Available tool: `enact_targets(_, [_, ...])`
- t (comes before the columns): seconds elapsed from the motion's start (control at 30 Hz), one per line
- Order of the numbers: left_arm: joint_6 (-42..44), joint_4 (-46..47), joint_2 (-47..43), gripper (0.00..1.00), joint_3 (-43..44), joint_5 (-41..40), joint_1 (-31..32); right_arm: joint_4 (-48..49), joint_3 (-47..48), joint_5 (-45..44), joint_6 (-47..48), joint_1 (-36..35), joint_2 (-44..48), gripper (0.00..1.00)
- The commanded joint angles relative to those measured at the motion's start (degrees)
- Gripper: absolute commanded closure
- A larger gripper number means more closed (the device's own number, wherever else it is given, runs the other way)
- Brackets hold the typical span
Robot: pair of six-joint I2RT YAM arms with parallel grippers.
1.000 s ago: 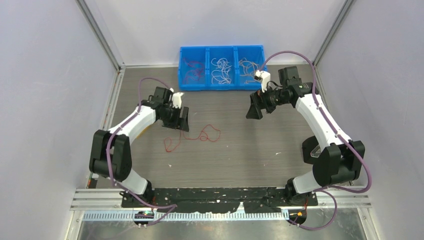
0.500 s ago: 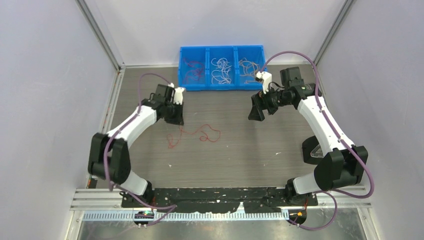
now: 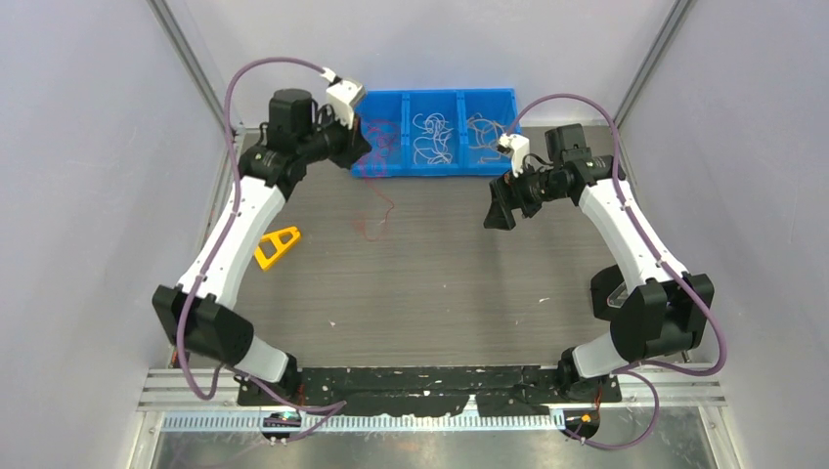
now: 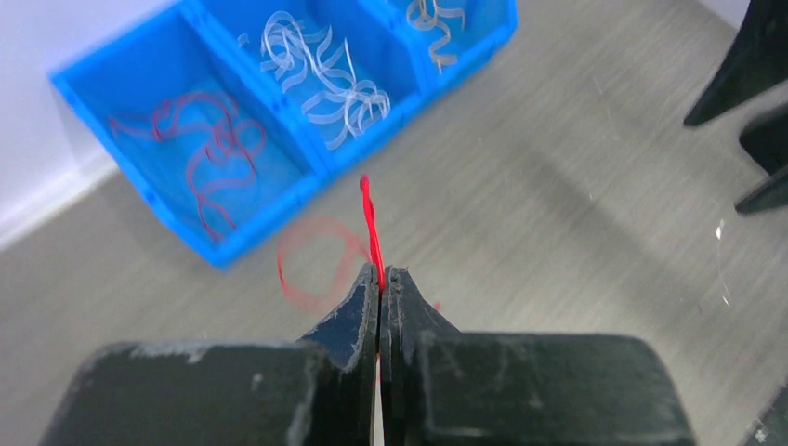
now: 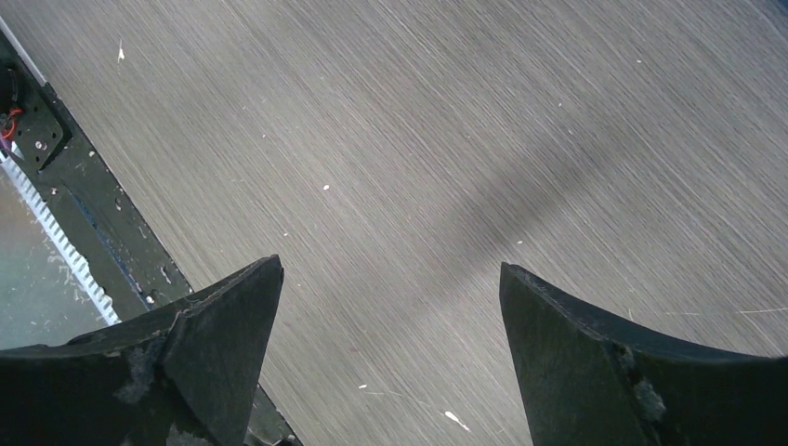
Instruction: Untangle the cables
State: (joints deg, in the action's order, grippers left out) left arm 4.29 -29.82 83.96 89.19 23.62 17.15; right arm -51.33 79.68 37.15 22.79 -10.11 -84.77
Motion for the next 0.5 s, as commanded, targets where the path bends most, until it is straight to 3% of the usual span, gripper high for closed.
enact_targets(0.0, [5.0,2.5,8.1,1.00,11.6,3.3,-1.2,0.1,2.4,0.3,0.4,0.1,0.1,0.07])
enact_targets(0.23, [5.8,5.3,21.4,1.00,33.2,3.8,-3.5,0.3,2.1,-0.7,0.6,0.1,0.1,0.07])
enact_targets(0.47, [7.6,23.0,30.3,1.00,41.3,0.7,-4.5,0.4,2.8,-1.4,0.7,0.1,-1.4,0.07])
